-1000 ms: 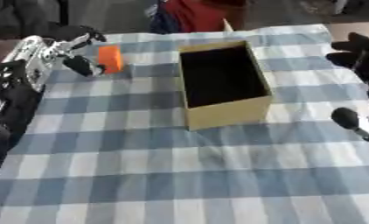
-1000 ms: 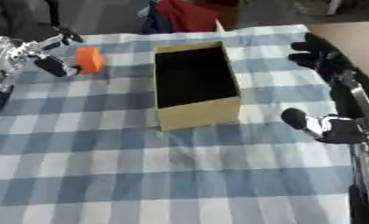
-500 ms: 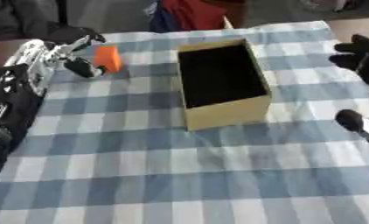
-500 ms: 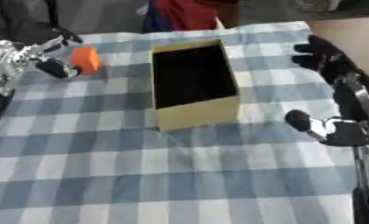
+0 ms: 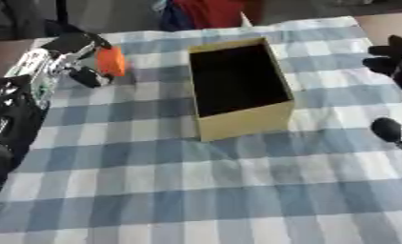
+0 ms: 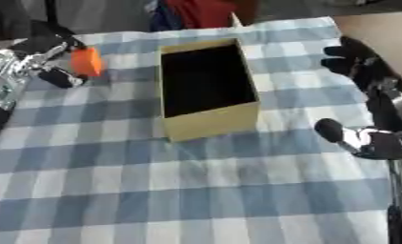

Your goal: Pick up objects on the table and place them in the box.

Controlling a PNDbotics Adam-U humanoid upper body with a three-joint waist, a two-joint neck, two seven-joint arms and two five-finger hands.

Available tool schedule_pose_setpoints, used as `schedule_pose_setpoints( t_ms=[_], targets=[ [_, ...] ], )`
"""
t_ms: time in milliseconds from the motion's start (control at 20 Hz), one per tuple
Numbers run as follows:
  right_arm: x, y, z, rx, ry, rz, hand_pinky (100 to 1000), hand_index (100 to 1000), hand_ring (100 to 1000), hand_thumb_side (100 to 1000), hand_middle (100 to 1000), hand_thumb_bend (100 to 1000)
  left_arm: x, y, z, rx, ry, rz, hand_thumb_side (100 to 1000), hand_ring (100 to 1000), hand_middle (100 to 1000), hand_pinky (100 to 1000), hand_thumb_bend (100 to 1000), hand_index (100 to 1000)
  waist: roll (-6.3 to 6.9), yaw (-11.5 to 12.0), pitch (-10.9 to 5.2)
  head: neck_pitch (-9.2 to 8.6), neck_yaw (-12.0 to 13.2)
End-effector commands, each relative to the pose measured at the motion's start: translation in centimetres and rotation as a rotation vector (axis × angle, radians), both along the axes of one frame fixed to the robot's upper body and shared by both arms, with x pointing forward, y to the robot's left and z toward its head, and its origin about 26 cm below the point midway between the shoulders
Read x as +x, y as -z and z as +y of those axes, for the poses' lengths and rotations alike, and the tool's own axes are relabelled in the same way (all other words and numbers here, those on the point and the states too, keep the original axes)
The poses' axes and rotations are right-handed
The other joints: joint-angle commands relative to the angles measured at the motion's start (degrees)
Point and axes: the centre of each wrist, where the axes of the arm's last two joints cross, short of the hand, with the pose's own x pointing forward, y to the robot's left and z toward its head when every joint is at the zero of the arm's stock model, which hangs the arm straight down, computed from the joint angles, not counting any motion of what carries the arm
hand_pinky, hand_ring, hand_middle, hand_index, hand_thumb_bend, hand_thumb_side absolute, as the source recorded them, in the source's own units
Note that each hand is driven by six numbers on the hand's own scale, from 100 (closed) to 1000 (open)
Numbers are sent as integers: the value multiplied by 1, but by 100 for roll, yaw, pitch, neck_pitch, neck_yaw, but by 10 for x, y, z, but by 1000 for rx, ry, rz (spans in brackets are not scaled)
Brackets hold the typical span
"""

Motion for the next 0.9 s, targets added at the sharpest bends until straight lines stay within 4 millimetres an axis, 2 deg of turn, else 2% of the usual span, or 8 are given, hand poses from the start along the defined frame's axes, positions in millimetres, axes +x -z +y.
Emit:
schedule_pose_setpoints(
  t_ms=[50,150,350,700,900],
  targets=[
    [-2,-14,-3,-5,1,-41,875,1000,839,605,852,700,-2,-12,5,19,-22,-44,151,674,677,738,318,843,-3,2,-104,-77,9],
    [-2,-13,-3,-5,1,-41,875,1000,839,604,852,701,-2,-13,5,23,-31,-70,100,587,571,688,308,793,-5,-6,-118,-78,-4],
    [-2,-12,-2,-6,2,-39,875,1000,839,604,852,702,-3,-17,6,29,-40,-141,100,520,489,637,293,734,-19,2,-160,-74,-7],
    [-2,-8,-1,-9,4,-32,873,1000,840,601,853,706,-8,-35,1,-3,10,-242,100,499,455,630,257,710,-64,54,-267,-45,-34],
    [-1,-6,0,-12,5,-27,873,1000,840,601,853,708,-12,-55,-16,-14,118,-280,100,494,450,636,238,711,-94,99,-338,-27,-59]
  ],
)
